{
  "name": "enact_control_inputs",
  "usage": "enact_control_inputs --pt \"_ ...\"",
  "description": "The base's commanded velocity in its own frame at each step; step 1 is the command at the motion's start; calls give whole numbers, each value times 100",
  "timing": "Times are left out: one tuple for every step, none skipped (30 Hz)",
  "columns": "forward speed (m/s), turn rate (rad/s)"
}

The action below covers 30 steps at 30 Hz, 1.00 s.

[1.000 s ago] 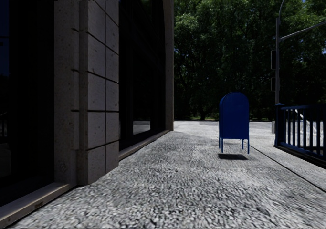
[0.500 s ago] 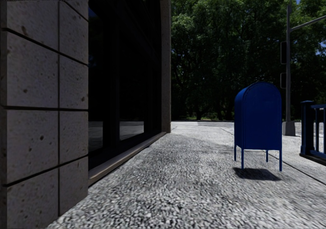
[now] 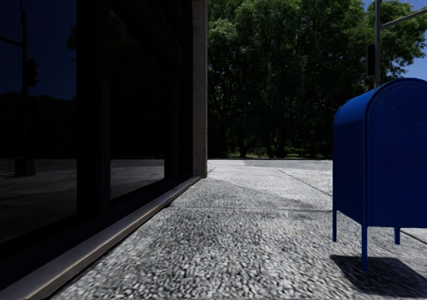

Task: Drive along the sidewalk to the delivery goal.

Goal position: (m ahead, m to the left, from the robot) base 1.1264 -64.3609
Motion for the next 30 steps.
enact_control_inputs --pt "200 -6" --pt "200 -13" --pt "200 -13" --pt "200 -14" --pt "200 -3" --pt "200 0" --pt "200 0" --pt "200 0" --pt "200 -2" --pt "200 -19" --pt "200 -28" --pt "200 -31" --pt "200 -31" --pt "200 -32" --pt "200 -32" --pt "200 -32" --pt "200 -32" --pt "200 -38" --pt "200 -47" --pt "200 -55" --pt "200 -59" --pt "200 -61" --pt "200 -61" --pt "200 -62" --pt "200 -62" --pt "200 -62" --pt "200 -62" --pt "200 -63" --pt "200 -66" --pt "200 -72"
